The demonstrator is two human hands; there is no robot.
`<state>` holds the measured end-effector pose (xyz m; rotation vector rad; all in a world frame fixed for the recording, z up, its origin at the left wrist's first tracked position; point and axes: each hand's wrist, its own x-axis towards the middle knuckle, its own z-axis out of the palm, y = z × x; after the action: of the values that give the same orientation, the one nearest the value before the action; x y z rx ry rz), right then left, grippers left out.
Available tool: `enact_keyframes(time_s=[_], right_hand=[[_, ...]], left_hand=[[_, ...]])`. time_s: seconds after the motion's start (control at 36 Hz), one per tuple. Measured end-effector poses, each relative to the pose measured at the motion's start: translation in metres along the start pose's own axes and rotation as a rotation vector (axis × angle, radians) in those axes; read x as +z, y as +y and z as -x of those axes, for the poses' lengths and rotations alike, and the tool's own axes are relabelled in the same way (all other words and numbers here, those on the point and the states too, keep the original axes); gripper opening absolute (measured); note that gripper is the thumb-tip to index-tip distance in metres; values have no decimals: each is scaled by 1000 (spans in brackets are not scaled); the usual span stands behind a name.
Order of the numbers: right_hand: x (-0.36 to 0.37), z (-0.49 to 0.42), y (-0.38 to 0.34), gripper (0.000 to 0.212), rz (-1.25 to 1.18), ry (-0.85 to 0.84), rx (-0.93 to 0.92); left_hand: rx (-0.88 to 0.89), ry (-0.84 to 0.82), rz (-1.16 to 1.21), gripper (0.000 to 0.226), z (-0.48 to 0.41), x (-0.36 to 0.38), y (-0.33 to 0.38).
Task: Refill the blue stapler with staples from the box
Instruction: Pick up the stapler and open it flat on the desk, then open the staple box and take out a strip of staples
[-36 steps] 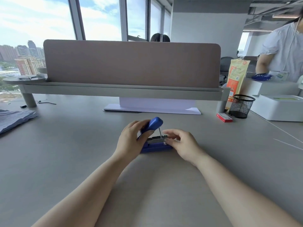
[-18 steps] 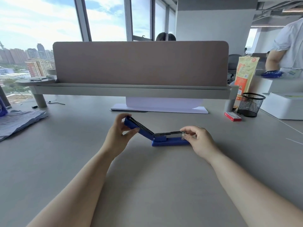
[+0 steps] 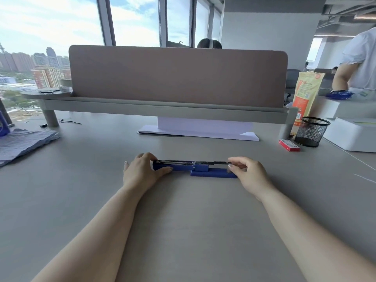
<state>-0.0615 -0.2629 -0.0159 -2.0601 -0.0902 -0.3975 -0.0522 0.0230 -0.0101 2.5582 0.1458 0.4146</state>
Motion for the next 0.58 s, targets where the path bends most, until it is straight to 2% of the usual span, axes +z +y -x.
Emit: enact_keyframes(time_s=[0.14, 0.22, 0.33, 0.5, 0.58], right_hand=[[-7, 2, 0, 28, 0, -15, 16], [-20, 4, -1, 28, 1, 13, 44], [-47, 9, 1, 26, -26, 91, 109], [-96, 21, 24, 24, 57, 160, 179], [-120, 27, 39, 23, 103, 195, 212]], left_hand=[[33, 3, 67, 69, 5, -3, 5], [102, 93, 151, 61, 11, -9, 15], [286, 153, 169, 44, 28, -9, 46], [672, 8, 120, 40, 63, 20, 112], [820, -212, 77, 54, 76, 46, 149]])
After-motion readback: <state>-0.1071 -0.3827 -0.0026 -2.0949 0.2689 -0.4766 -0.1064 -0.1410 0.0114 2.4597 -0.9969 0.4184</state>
